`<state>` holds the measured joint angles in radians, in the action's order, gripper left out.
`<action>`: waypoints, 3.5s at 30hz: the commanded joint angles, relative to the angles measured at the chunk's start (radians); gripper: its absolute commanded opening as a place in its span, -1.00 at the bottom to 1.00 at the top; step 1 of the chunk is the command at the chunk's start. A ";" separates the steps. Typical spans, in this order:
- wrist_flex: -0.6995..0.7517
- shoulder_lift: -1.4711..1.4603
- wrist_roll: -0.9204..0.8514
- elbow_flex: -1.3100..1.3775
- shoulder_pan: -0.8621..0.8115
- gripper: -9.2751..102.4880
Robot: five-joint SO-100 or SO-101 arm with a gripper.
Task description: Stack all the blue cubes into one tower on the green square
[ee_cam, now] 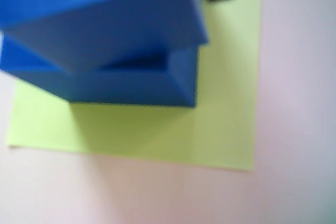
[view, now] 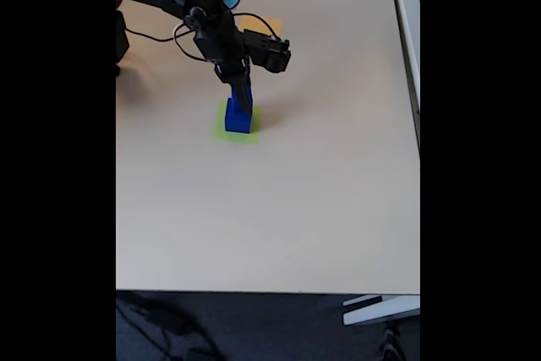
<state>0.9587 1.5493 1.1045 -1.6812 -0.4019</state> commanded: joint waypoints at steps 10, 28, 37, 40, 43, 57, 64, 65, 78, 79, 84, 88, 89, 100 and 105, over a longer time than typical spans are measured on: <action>-0.002 0.052 -0.026 0.017 -0.029 -0.16; -0.002 0.041 -0.034 0.028 -0.044 -0.16; 0.003 0.032 -0.044 0.043 -0.055 -0.16; 0.003 0.031 -0.046 0.044 -0.057 -0.16; 0.003 0.031 -0.048 0.044 -0.057 -0.16; -0.005 0.032 -0.049 0.133 -0.006 -0.16; -0.006 0.028 -0.041 0.181 0.008 -0.17; -0.005 0.021 -0.040 0.187 0.003 -0.17; -0.081 -0.077 -0.104 0.216 -0.072 -0.18; -0.083 -0.077 -0.107 0.216 -0.074 -0.18; -0.094 -0.083 -0.118 0.216 -0.080 -0.18; -0.094 -0.086 -0.124 0.215 -0.083 -0.18; -0.095 -0.086 -0.124 0.215 -0.084 -0.18; -0.089 -0.091 -0.127 0.215 -0.091 -0.18; -0.083 -0.092 -0.124 0.209 -0.098 -0.18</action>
<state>0.8851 1.4465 0.9817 -1.5202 -0.4893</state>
